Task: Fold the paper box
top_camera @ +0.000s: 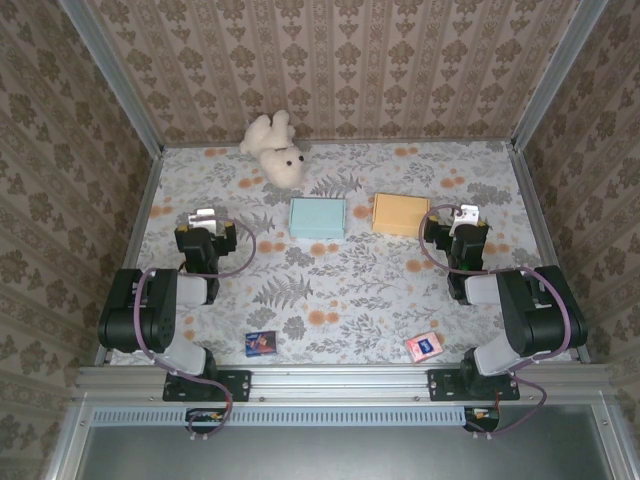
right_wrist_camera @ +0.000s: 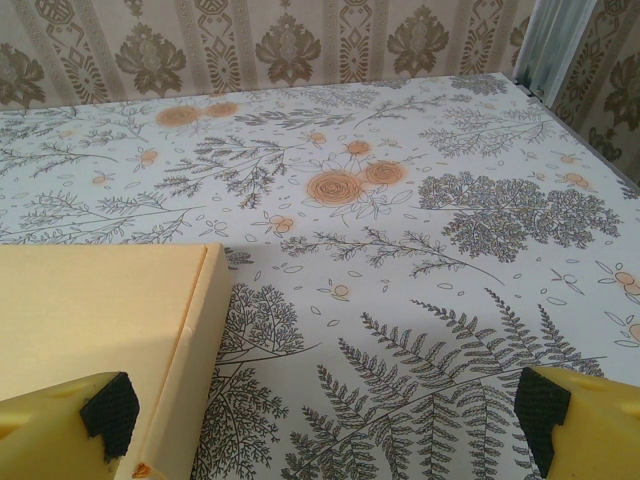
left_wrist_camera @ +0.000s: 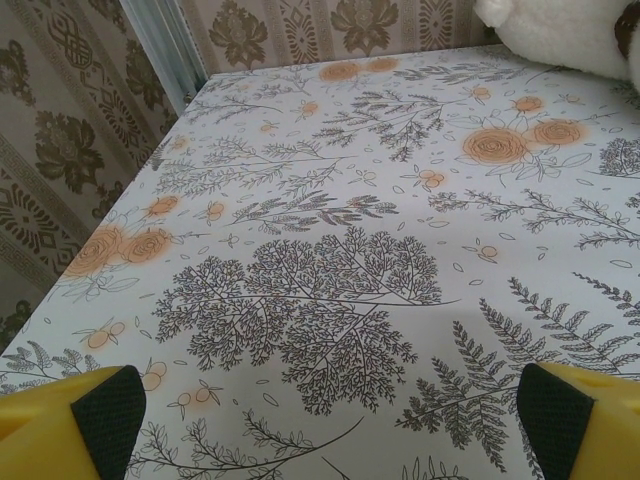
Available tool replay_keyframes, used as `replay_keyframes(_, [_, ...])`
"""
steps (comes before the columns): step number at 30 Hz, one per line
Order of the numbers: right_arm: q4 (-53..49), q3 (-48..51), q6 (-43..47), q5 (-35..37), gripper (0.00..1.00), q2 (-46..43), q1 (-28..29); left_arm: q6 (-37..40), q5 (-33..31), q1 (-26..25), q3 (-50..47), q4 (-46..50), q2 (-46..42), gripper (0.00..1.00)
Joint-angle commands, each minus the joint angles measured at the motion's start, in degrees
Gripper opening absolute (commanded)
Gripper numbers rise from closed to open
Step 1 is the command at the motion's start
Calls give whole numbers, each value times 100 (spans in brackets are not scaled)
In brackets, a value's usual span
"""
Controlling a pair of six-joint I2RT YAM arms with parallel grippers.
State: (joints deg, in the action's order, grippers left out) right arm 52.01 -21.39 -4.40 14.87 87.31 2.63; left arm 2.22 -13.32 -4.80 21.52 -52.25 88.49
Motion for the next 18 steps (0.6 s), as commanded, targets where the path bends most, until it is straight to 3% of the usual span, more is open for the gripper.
replay_keyframes(1, [-55,-76,81,-58,100,31,20,87,-49,-21,-16,-100,-18,100])
replay_keyframes(12, [-60,-76,80,-55,100,32,18,86,-79,-22,-16,-119,-11,100])
replay_keyframes(18, [-60,-76,78,-57,100,32,18,-2,363,180,84,120,-34,100])
